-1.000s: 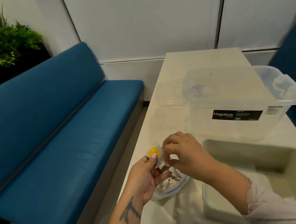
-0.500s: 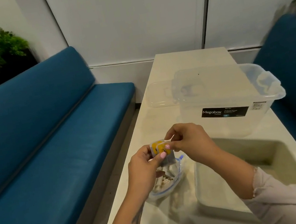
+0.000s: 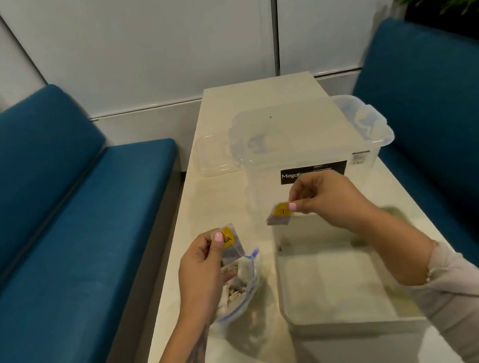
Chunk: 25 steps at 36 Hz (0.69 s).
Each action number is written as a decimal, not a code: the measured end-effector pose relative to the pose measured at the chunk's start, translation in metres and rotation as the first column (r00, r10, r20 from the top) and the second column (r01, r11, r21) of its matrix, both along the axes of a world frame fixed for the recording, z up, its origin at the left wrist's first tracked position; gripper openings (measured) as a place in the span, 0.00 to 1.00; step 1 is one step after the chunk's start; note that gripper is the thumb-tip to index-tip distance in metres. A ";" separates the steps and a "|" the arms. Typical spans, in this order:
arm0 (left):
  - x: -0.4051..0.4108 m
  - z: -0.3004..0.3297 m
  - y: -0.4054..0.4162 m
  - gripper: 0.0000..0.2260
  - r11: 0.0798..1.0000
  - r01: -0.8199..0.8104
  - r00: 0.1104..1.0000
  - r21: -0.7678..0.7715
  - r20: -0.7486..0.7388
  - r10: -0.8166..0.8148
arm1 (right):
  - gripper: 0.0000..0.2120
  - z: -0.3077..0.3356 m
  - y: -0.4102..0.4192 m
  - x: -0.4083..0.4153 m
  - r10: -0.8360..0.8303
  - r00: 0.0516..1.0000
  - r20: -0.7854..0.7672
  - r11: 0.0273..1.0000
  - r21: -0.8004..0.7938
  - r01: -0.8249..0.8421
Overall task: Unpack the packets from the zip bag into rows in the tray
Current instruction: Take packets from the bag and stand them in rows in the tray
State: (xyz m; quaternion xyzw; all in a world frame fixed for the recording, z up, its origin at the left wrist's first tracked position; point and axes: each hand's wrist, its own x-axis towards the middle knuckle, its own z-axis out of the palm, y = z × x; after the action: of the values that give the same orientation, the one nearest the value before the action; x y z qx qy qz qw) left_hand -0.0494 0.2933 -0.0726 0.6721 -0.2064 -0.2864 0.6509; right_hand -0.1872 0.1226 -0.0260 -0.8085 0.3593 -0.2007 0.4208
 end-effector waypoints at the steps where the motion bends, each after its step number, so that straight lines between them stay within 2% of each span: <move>1: -0.001 0.000 0.000 0.08 1.000 -0.002 1.000 -0.002 0.005 0.002 | 0.08 -0.003 -0.004 -0.003 -0.023 0.999 -0.044 0.999 -0.028 0.021; 5: -0.003 -0.002 0.000 0.07 1.000 -0.001 1.000 0.011 0.028 0.000 | 0.08 -0.023 -0.012 -0.006 -0.092 0.959 -0.268 0.988 -0.148 0.053; 10: -0.006 -0.004 0.002 0.07 0.999 0.008 0.999 0.032 0.034 -0.009 | 0.04 -0.053 -0.014 0.003 -0.111 0.881 -0.461 0.981 -0.195 0.021; 13: -0.007 -0.005 0.004 0.08 0.999 0.011 0.999 0.043 0.036 -0.012 | 0.03 -0.066 -0.013 0.007 -0.120 0.845 -0.521 0.974 -0.226 -0.001; 25: -0.016 -0.004 0.011 0.08 0.998 0.042 0.999 0.036 -0.013 -0.041 | 0.10 -0.087 -0.014 0.020 -0.155 0.760 -0.631 0.930 -0.353 -0.104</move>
State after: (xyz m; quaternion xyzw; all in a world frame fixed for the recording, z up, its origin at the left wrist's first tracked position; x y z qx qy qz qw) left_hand -0.0655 0.3043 -0.0762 0.6775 -0.2113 -0.3075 0.6339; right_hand -0.1669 0.1081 -0.1135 -0.8863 0.4497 0.0225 0.1085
